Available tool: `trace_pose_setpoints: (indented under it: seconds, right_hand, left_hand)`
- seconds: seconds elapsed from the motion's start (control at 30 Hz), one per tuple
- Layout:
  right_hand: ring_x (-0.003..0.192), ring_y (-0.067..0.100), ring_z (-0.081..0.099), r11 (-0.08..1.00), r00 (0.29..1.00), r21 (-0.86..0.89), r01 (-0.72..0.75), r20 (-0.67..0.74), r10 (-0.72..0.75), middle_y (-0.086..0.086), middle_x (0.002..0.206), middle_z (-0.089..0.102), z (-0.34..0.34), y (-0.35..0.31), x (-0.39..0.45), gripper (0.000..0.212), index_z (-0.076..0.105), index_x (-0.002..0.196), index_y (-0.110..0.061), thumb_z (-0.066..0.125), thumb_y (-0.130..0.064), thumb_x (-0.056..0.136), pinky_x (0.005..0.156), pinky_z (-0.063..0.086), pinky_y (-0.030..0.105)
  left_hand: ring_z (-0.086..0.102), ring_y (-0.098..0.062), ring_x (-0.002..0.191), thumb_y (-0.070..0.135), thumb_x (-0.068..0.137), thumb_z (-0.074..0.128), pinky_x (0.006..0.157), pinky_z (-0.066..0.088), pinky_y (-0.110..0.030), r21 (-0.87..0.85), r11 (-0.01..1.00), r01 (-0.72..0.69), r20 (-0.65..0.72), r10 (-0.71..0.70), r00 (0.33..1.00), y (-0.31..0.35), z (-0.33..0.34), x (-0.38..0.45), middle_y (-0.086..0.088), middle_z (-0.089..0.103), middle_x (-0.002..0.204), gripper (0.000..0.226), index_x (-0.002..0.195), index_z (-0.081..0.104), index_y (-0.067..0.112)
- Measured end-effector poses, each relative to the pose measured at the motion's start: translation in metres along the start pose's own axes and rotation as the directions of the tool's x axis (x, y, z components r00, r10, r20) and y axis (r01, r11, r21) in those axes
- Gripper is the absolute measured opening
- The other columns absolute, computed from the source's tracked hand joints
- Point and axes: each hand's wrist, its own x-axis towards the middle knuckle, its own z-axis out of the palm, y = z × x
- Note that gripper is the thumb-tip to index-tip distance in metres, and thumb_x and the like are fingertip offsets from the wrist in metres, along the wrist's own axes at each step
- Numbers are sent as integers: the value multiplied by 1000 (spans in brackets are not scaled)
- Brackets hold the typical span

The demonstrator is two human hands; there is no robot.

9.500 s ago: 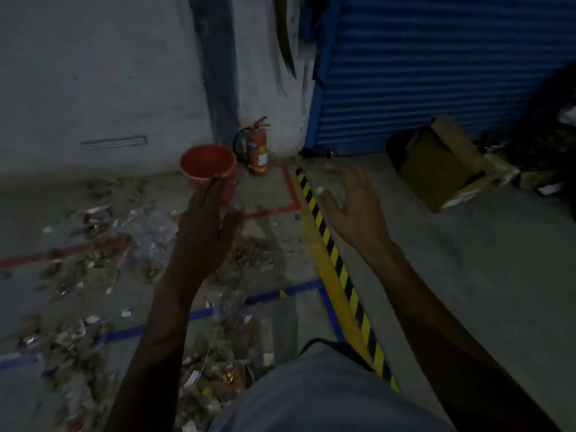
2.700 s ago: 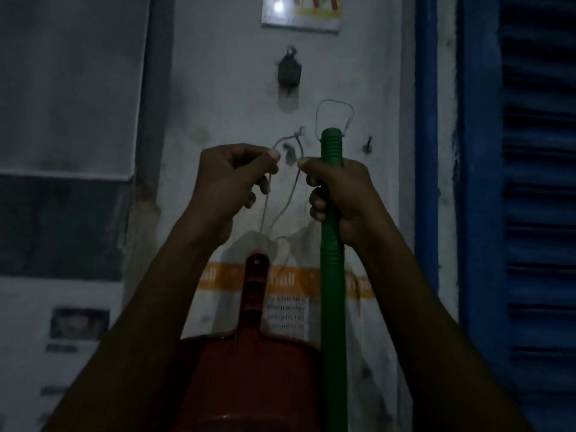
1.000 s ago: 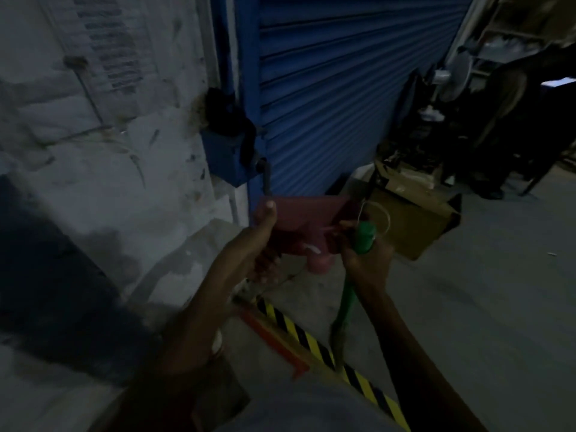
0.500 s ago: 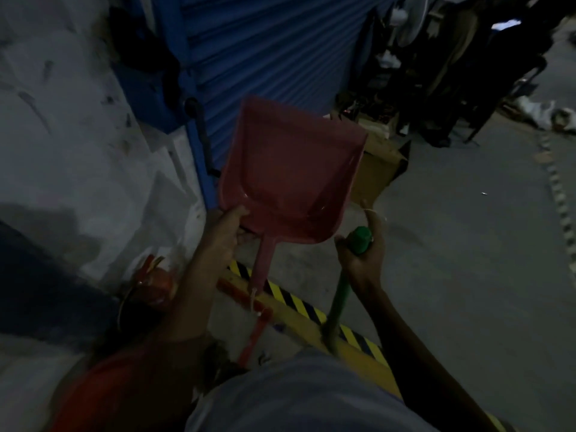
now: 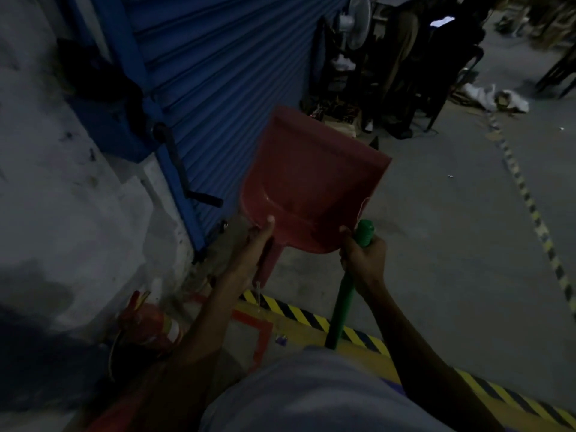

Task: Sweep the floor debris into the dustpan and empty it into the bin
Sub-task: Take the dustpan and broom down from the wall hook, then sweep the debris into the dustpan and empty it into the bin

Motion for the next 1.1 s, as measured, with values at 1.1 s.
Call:
trace_pose_setpoints:
  seconds: [1.1]
  right_hand:
    - [98,35,62,874,881,232,-427,-111,460,14,104,60,-15,-13,-30,13,57,95,-4,51,-13,101,73,60,43]
  left_hand:
    - [45,-11,38,27,91,76,38,37,-21,30,994,106,-78,-103,992,-54,-48,53,-5,54,52,28,76,60,9]
